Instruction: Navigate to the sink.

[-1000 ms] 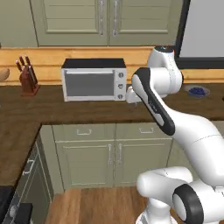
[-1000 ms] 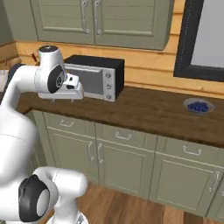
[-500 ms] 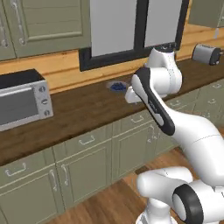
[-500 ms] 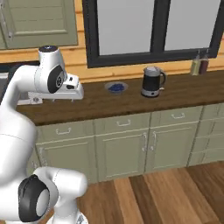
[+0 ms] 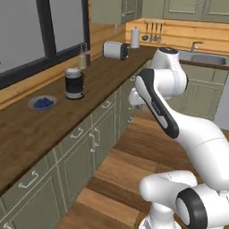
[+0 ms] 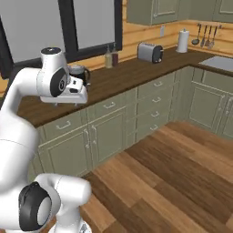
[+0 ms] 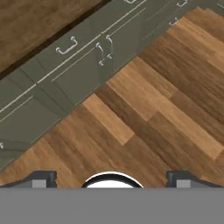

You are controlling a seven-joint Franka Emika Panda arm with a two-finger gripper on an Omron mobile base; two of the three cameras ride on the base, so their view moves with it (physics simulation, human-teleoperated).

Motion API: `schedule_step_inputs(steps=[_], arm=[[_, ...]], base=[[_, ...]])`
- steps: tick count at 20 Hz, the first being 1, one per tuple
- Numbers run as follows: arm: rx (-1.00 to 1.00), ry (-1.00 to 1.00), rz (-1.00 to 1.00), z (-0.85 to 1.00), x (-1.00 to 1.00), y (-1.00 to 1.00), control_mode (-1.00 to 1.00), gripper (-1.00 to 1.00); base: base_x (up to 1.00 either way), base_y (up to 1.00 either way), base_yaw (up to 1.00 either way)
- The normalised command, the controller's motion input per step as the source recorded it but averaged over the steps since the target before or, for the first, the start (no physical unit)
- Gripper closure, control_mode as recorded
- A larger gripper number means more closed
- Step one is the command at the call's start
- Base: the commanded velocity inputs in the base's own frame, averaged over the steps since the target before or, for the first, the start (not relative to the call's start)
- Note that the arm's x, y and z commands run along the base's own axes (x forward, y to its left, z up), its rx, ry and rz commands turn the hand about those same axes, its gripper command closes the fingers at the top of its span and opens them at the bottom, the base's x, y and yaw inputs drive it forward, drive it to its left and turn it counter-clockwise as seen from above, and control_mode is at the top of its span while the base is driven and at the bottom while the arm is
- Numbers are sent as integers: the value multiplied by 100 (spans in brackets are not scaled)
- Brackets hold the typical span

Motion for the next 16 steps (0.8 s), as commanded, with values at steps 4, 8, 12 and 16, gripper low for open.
schedule_step_inputs(steps=[4,8,12,16], arm=[[0,0,0,0,0,0,100,-100],[0,0,0,0,0,0,100,-100],[0,0,0,0,0,0,100,-100],[0,0,0,0,0,0,100,-100]], base=[[68,0,-67],[91,0,-59],[100,0,-34],[100,-3,-16]])
